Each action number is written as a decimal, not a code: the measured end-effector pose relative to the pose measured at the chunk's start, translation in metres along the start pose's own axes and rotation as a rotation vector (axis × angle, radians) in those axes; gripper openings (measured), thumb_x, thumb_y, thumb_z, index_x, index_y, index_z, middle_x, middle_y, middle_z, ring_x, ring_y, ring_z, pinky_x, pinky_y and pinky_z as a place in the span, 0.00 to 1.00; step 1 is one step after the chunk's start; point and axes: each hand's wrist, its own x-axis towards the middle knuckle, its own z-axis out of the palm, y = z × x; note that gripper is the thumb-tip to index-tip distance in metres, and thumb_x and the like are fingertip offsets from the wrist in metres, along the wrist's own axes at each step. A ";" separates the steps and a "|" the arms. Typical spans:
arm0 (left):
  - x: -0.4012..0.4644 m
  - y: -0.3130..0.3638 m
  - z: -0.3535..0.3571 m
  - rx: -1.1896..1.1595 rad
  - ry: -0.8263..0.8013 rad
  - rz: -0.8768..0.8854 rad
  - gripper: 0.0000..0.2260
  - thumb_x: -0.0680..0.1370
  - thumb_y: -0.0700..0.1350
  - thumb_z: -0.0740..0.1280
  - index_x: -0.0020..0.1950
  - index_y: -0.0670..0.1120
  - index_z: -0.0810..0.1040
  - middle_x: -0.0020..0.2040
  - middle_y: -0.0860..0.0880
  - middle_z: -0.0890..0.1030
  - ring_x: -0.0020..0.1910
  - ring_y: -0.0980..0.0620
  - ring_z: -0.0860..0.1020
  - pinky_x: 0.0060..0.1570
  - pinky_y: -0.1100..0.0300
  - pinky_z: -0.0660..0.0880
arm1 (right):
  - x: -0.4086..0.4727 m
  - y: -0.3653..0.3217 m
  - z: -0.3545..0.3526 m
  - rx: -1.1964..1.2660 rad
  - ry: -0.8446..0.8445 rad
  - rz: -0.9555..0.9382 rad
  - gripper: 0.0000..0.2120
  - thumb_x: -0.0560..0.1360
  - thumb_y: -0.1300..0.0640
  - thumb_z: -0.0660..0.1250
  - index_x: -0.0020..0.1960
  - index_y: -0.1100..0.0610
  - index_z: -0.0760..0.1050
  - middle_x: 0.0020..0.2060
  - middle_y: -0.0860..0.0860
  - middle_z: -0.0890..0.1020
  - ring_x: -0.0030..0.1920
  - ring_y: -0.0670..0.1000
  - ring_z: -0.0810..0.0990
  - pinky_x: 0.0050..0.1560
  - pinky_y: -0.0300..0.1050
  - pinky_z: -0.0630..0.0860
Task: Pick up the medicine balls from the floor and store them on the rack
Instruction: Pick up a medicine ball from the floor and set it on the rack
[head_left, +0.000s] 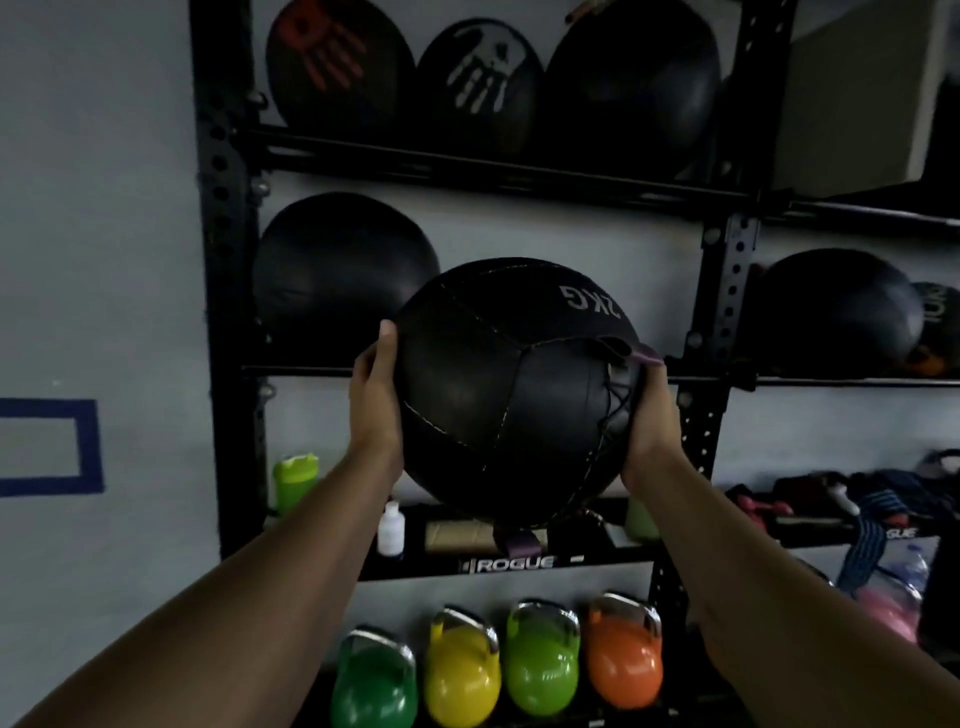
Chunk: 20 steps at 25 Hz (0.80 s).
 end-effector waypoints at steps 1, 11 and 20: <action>0.013 -0.003 0.014 0.021 0.007 0.031 0.40 0.67 0.75 0.72 0.70 0.50 0.82 0.65 0.47 0.87 0.66 0.46 0.85 0.72 0.45 0.78 | 0.017 -0.003 -0.001 0.009 -0.009 -0.010 0.29 0.73 0.33 0.65 0.63 0.52 0.85 0.53 0.54 0.90 0.54 0.57 0.89 0.61 0.58 0.83; 0.214 -0.021 0.090 0.085 -0.052 0.194 0.45 0.65 0.82 0.70 0.75 0.56 0.79 0.70 0.49 0.84 0.69 0.45 0.83 0.72 0.40 0.77 | 0.218 -0.026 0.072 0.034 -0.081 -0.130 0.32 0.71 0.31 0.66 0.67 0.50 0.82 0.57 0.53 0.89 0.56 0.58 0.88 0.61 0.60 0.84; 0.300 -0.062 0.133 0.151 0.051 0.303 0.36 0.73 0.74 0.67 0.75 0.56 0.79 0.71 0.51 0.82 0.70 0.50 0.81 0.74 0.43 0.75 | 0.349 0.014 0.095 0.059 -0.105 -0.138 0.31 0.75 0.31 0.64 0.66 0.52 0.83 0.57 0.55 0.89 0.57 0.58 0.89 0.60 0.57 0.84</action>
